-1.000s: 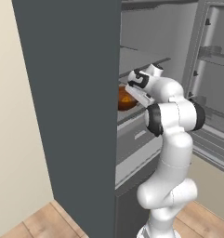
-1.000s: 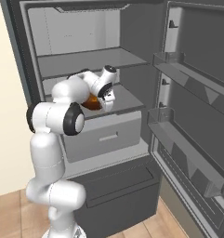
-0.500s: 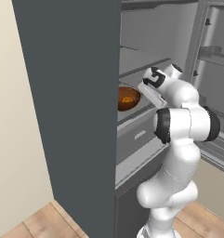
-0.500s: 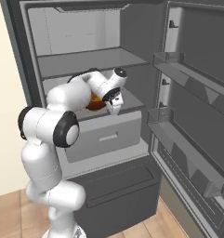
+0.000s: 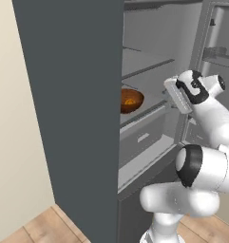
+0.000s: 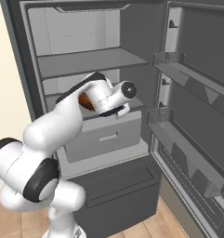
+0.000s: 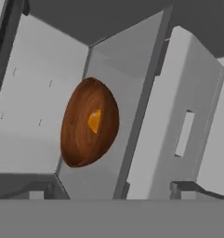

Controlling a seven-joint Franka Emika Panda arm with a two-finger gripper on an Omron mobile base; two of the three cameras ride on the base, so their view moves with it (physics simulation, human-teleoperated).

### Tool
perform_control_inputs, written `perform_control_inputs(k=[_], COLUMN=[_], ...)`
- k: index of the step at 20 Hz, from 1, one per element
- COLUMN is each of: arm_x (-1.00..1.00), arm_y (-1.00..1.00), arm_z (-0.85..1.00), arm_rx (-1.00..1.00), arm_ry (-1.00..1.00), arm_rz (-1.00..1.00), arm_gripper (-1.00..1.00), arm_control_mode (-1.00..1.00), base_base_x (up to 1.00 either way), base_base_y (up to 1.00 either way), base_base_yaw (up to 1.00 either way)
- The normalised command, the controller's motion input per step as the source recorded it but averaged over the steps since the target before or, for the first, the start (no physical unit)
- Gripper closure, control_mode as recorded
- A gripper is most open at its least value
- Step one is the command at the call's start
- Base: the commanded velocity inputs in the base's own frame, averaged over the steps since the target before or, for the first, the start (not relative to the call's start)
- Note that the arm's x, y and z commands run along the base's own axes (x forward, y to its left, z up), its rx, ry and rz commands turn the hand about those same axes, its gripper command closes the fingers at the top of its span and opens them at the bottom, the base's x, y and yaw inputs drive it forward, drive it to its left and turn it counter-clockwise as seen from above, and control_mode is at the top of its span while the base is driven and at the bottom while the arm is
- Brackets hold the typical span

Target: Move the mug from next to the sink to the open cabinet. Then, move the bowl with the orange to the fridge to clear the area for faucet cleaning.

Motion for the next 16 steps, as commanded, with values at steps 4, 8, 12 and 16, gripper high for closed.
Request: perform_control_inputs(k=[4, 8, 12, 16], arm_x=[-1.0, -1.0, -1.0, -1.0], arm_y=[0.0, 0.02, 0.11, 0.2], arm_z=[0.51, 0.41, 0.19, -0.32], arm_rx=[-0.21, -0.32, -0.35, -0.3], arm_ry=[0.13, 0.28, 0.21, -0.05], arm_rz=[0.09, 0.09, 0.08, 0.13], arm_gripper=[-1.0, -1.0, -1.0, -1.0], arm_control_mode=[-1.0, -1.0, -1.0, -1.0], base_base_x=[0.0, 0.0, 0.0, 0.0], base_base_y=[0.0, 0.0, 0.0, 0.0], base_base_yaw=[0.0, 0.0, 0.0, 0.0])
